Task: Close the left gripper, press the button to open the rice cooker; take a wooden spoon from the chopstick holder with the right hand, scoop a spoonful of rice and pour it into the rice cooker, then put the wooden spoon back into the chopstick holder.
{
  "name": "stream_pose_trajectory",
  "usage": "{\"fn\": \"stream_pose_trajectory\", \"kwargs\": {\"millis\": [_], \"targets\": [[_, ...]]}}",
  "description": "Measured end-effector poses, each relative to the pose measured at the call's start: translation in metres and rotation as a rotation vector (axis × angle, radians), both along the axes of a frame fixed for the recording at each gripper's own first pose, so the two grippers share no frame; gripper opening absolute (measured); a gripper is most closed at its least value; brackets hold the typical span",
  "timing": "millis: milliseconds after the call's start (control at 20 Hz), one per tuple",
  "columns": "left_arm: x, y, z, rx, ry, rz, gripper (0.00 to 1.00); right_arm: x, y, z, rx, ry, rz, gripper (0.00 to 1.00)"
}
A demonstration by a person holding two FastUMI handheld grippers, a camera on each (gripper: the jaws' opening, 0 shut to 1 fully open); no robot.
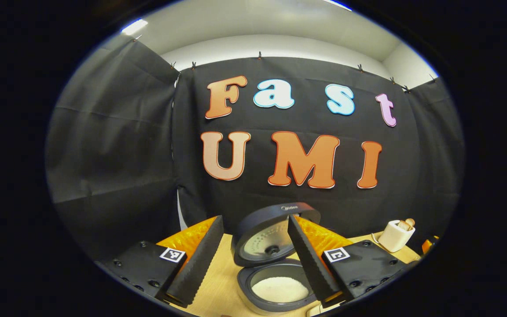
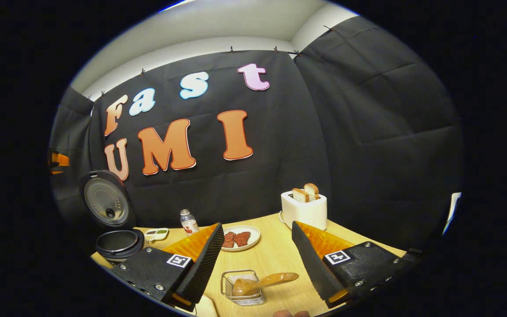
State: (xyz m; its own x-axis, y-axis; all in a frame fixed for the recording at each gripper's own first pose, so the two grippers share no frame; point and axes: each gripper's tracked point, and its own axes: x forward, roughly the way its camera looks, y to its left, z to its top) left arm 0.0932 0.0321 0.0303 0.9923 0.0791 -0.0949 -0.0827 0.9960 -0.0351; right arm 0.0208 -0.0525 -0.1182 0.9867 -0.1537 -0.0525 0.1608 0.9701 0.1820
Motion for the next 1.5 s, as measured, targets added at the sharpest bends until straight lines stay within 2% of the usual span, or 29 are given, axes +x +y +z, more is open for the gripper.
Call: {"fn": "stream_pose_trajectory", "kwargs": {"millis": [150, 300, 500, 550, 700, 800, 1000, 1100, 1200, 1350, 1400, 1450, 1500], "targets": [[0.044, -0.006, 0.014, 0.021, 0.031, -0.016, 0.98, -0.001, 0.007, -0.001, -0.016, -0.003, 0.026, 0.95], [0.087, 0.003, 0.016, 0.092, 0.069, 0.032, 1.0, 0.0, 0.016, -0.004, -0.013, 0.005, 0.048, 0.95], [0.131, 0.0, 0.0, 0.053, 0.119, 0.034, 1.0, 0.0, 0.023, -0.004, -0.025, 0.009, 0.069, 0.95], [0.139, -0.003, -0.008, 0.046, 0.133, 0.013, 0.99, -0.001, 0.023, -0.002, -0.024, 0.006, 0.073, 0.95], [0.149, 0.0, -0.032, 0.005, 0.189, 0.008, 0.99, -0.002, 0.019, 0.0, -0.031, -0.006, 0.063, 0.95], [0.148, -0.004, -0.048, -0.017, 0.232, -0.013, 0.99, -0.004, 0.025, 0.001, -0.029, -0.005, 0.078, 0.95], [0.136, -0.012, -0.05, -0.079, 0.24, -0.052, 0.98, -0.003, 0.03, -0.001, -0.032, -0.001, 0.09, 0.95], [0.125, -0.02, -0.052, -0.024, 0.221, -0.087, 0.99, -0.005, 0.033, -0.001, -0.031, 0.005, 0.097, 0.95], [0.116, -0.016, -0.045, 0.046, 0.186, -0.076, 0.99, -0.008, 0.035, 0.002, -0.038, 0.007, 0.099, 0.95], [0.095, -0.025, -0.045, 0.058, 0.171, -0.079, 0.99, -0.018, 0.038, 0.019, -0.059, -0.001, 0.105, 0.95], [0.087, -0.033, -0.047, 0.048, 0.182, -0.112, 0.99, -0.022, 0.038, 0.028, -0.068, -0.011, 0.104, 0.95], [0.078, -0.039, -0.051, 0.058, 0.21, -0.113, 0.98, -0.025, 0.036, 0.039, -0.075, -0.02, 0.099, 0.95], [0.074, -0.043, -0.046, 0.091, 0.185, -0.142, 1.0, -0.015, 0.035, 0.045, -0.079, -0.033, 0.099, 0.95]]}}
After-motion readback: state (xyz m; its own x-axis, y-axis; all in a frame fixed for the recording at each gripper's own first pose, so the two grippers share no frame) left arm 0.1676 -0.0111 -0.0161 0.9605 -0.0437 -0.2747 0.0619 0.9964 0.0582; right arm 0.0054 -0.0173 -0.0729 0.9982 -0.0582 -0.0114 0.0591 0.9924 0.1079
